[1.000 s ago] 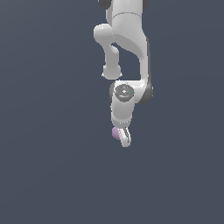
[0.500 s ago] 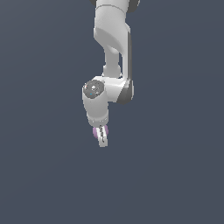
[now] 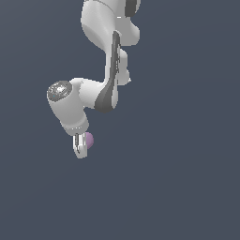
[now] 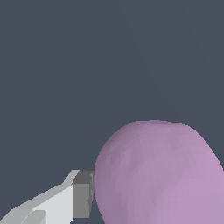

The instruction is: Pick up the object and move it to a goal position.

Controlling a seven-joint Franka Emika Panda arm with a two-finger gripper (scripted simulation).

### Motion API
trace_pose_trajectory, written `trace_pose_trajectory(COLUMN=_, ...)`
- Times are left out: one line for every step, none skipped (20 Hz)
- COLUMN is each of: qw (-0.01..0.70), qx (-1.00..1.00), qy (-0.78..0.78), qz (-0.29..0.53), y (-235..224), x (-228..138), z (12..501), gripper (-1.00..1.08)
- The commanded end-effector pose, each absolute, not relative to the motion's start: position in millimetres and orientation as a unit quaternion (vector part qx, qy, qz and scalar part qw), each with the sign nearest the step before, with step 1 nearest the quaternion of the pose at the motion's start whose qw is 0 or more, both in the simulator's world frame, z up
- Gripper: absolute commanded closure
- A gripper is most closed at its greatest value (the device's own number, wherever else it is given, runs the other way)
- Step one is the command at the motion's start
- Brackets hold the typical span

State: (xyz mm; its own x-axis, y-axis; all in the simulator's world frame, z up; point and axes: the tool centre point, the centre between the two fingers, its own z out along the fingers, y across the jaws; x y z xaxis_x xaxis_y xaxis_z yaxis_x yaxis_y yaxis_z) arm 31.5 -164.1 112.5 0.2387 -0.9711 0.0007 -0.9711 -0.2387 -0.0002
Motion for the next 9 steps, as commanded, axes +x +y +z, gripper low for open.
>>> trace_pose_trajectory(qw=0.000, qx=0.788, qy=-0.616, qz=0.000, y=-180, x=34, z=117, gripper=1.08)
trace_pose_trajectory(qw=0.000, qx=0.788, qy=-0.616, qz=0.000, y=-184, x=35, z=118, gripper=1.08)
trace_pose_trajectory(qw=0.000, qx=0.788, qy=-0.616, qz=0.000, y=-187, x=36, z=119, gripper=1.08)
trace_pose_trajectory(qw=0.000, qx=0.788, qy=-0.616, qz=0.000, y=-190, x=36, z=119, gripper=1.08)
trace_pose_trajectory(qw=0.000, qx=0.788, qy=-0.616, qz=0.000, y=-192, x=37, z=120, gripper=1.08)
trace_pose_trajectory(qw=0.000, qx=0.788, qy=-0.616, qz=0.000, y=-194, x=37, z=120, gripper=1.08)
trace_pose_trajectory(qw=0.000, qx=0.788, qy=-0.616, qz=0.000, y=-195, x=38, z=120, gripper=1.08)
trace_pose_trajectory(qw=0.000, qx=0.788, qy=-0.616, qz=0.000, y=-195, x=38, z=120, gripper=1.08)
trace_pose_trajectory(qw=0.000, qx=0.788, qy=-0.616, qz=0.000, y=-195, x=38, z=121, gripper=1.08)
